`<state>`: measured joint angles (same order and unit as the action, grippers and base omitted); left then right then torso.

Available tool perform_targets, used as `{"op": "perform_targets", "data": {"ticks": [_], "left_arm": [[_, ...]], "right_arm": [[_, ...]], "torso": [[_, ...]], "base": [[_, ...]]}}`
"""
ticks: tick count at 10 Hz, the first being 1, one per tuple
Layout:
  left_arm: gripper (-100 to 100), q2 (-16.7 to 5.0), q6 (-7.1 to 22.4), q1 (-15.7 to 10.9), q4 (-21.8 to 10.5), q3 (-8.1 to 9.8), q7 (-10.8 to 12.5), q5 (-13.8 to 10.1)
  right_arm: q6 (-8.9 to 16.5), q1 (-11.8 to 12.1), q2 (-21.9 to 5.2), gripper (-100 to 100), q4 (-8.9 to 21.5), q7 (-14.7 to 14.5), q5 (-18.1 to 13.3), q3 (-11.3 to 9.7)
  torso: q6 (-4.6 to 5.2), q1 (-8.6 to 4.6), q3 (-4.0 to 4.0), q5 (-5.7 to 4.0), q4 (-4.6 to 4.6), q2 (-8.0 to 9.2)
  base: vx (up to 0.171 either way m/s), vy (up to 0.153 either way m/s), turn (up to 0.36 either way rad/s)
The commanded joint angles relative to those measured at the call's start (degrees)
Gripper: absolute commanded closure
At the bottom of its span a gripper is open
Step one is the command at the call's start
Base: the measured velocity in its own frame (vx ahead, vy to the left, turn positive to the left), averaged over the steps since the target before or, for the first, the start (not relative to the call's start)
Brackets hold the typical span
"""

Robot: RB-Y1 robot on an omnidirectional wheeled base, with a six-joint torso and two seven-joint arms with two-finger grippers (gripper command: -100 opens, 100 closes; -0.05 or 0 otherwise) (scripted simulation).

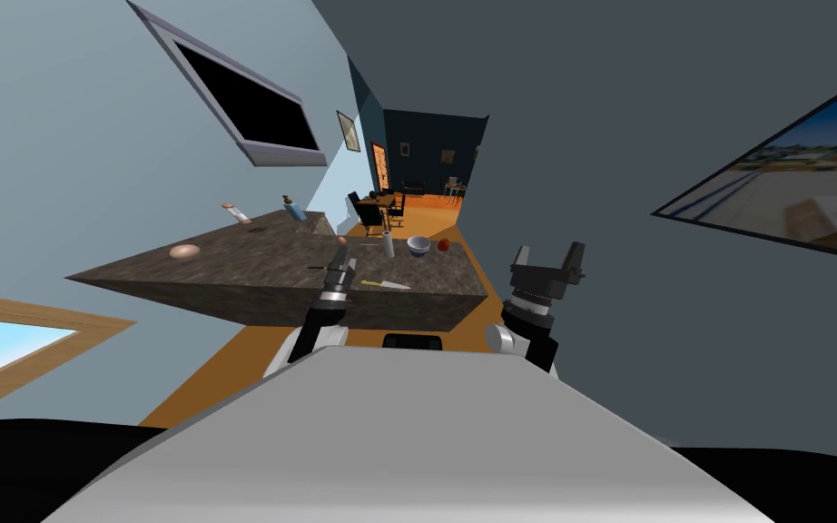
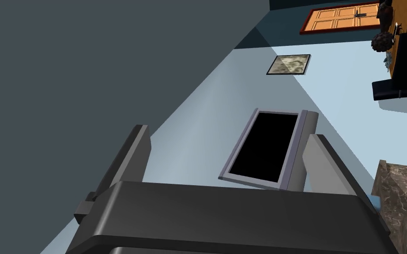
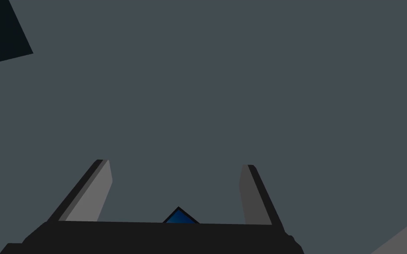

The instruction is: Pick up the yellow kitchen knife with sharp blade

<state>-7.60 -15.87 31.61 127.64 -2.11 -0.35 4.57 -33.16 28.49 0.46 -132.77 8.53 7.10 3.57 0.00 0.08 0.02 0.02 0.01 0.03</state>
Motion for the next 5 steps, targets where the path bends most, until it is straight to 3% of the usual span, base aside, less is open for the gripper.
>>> {"op": "perform_targets", "data": {"ticks": [1,5], "left_arm": [[-100,-0.2,2.9,-0.2,-0.6,-0.6,0.5,0.2],[-100,-0.3,8.8,-0.5,-1.4,-1.52,1.1,0.5]], "right_arm": [[0.0,0.0,0.0,0,0.0,0.0,0.0,0.0],[0.0,0.0,0.0,0,0.0,0.0,0.0,0.0]], "torso": [[0.0,0.0,0.0,0.0,0.0,0.0],[-0.01,-0.03,-0.01,-0.01,0.0,-0.02]], "base": [[-0.011,0.03,-0.056],[-0.009,0.016,-0.034]]}}
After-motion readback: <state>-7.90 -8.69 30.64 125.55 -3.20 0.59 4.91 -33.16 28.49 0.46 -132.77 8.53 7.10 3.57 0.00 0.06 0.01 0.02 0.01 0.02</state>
